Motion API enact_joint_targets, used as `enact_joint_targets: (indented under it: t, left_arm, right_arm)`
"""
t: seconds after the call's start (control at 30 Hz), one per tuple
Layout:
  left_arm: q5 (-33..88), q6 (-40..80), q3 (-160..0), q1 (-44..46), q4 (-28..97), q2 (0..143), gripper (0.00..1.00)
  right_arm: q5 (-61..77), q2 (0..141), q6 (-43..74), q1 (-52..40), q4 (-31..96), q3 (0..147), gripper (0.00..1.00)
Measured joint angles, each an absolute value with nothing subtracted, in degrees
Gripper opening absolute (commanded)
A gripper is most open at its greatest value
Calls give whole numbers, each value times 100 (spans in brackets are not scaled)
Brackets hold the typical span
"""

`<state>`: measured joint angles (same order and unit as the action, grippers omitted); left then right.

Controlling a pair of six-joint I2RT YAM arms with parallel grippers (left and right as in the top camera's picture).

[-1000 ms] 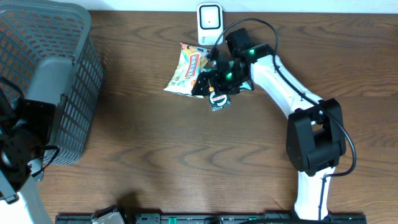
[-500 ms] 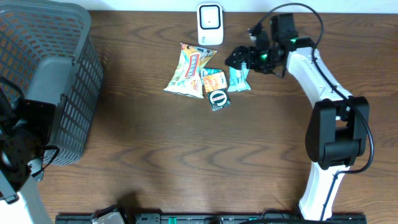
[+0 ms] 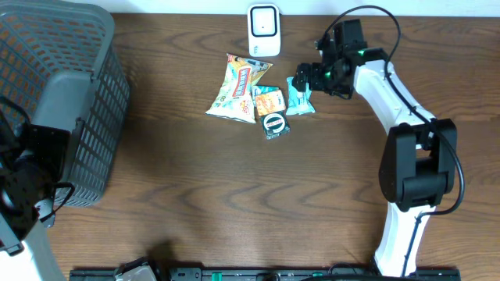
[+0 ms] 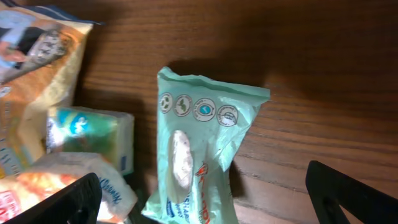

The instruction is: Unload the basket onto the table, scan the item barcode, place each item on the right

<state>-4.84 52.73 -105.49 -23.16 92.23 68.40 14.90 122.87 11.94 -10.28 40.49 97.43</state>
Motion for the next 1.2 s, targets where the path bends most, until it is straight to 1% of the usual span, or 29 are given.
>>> enact_joint_targets:
  t: [0.07, 0.2, 0.23, 0.27, 0.33, 0.37, 0.4, 0.53, 0.6, 0.67, 0.7, 0.9, 1.07, 1.2]
  left_arm:
    - [-484, 5273, -10549, -2316, 9223, 6840, 98]
    - [-484, 5273, -10549, -2316, 9223, 6840, 98]
    - [-484, 5273, -10549, -2316, 9223, 6840, 98]
    - [-484, 5273, -10549, -2316, 9223, 6840, 98]
    - [-484, 5273, -10549, -2316, 9223, 6840, 98]
    - [-484, 5273, -10549, -2316, 9223, 6840, 98]
    - [-484, 5273, -10549, -2316, 9223, 6840, 98]
    - [-484, 5273, -10549, -2316, 9223, 6840, 98]
    - [-484, 5273, -10549, -2316, 9223, 6840, 98]
    - [-484, 5273, -10549, -2316, 9223, 6840, 98]
    - [-484, 5273, -10549, -2316, 9223, 6840, 97]
    - [-484, 5273, -10549, -2316, 9223, 6840, 98]
    - [-484, 5273, -10549, -2316, 9223, 6840, 98]
    - [-484, 5273, -10549, -2316, 9223, 6840, 98]
  right_arm:
    - [1402, 12302, 1219, -1066, 4040, 9743, 94]
    - [1103, 12317, 1267, -1135, 4018, 9743, 91]
    - [991, 12331, 1267, -1164, 4018, 9743, 87]
    - [871, 12346, 1278, -1201, 4021, 9743, 80]
    - [707, 12414, 1299, -1260, 4036, 9743, 76]
    - [655, 12453, 1313, -1282, 4045, 9743, 70]
    - [600, 12516, 1332, -1295, 4051, 9743, 68]
    - [491, 12742, 1494, -1310, 4038, 9732, 64]
    - [489, 12796, 1546, -1308, 4001, 9732, 59]
    - [469, 12811, 1599, -1308, 3986, 9732, 48]
    - [456, 12822, 1608, -1310, 3986, 9734, 44]
    - [399, 12870, 1721, -1334, 4239, 9826, 1]
    - [248, 12814, 1710, -1330, 4506, 9859, 1]
    - [436, 12693, 1647, -1306, 4810, 9800, 1]
